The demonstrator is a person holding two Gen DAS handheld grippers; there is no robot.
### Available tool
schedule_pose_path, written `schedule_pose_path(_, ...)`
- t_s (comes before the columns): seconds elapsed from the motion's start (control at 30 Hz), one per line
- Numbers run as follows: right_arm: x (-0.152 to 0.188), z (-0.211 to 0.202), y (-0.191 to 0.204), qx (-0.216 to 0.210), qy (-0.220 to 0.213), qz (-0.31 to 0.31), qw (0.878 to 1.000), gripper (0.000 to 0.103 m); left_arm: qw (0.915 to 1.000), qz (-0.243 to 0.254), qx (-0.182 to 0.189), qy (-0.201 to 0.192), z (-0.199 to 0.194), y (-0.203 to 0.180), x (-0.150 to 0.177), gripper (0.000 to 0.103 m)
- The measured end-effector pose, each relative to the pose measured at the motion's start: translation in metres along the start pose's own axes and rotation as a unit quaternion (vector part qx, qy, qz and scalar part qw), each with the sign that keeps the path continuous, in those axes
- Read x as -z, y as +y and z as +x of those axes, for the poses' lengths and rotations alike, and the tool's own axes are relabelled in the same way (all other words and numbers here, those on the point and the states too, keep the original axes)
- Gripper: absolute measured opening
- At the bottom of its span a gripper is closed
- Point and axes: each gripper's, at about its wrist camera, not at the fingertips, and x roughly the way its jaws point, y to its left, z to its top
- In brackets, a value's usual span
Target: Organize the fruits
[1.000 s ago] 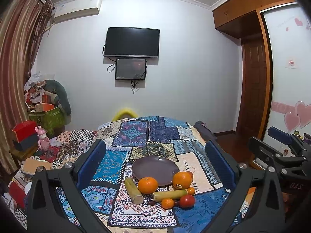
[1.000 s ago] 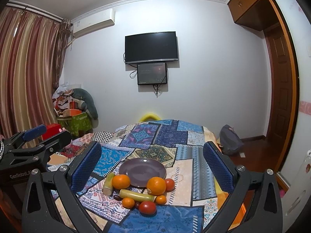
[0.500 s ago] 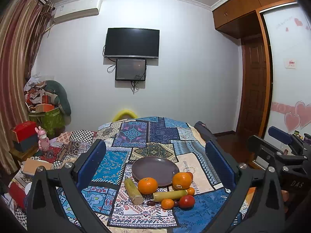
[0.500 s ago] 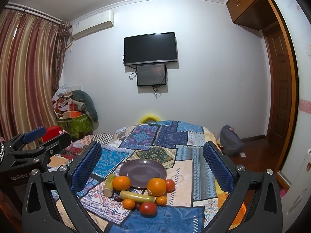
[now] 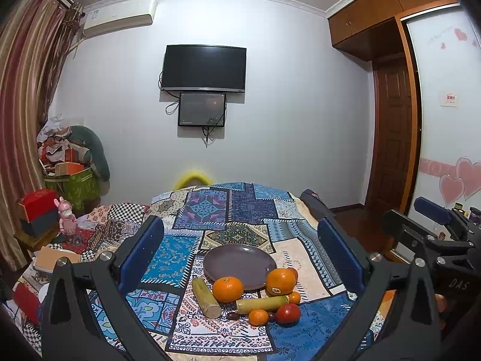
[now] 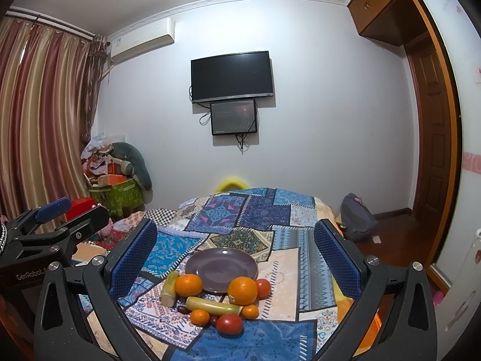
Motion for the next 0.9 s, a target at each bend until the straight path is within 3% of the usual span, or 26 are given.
schedule_pose_path(0.63,0.005,0.01,-0.005,-0.017,0.018,0.007,1.0,0.103,1.0,-0.006,0.0,0.007,0.007,0.007,0.004,0.103)
schedule_pose_path(0.8,0.012,0.024,-0.008,-0.02,0.044,0.013,0.999,0.1,0.9997,0.003,0.0,0.023,0.019,0.006,0.01,0.09)
schedule_pose_path(0.9,0.017,0.036,-0.014,-0.027,0.067,0.02,0.997,0.092,0.9992,0.006,-0.006,0.039,0.031,0.006,0.014,0.086)
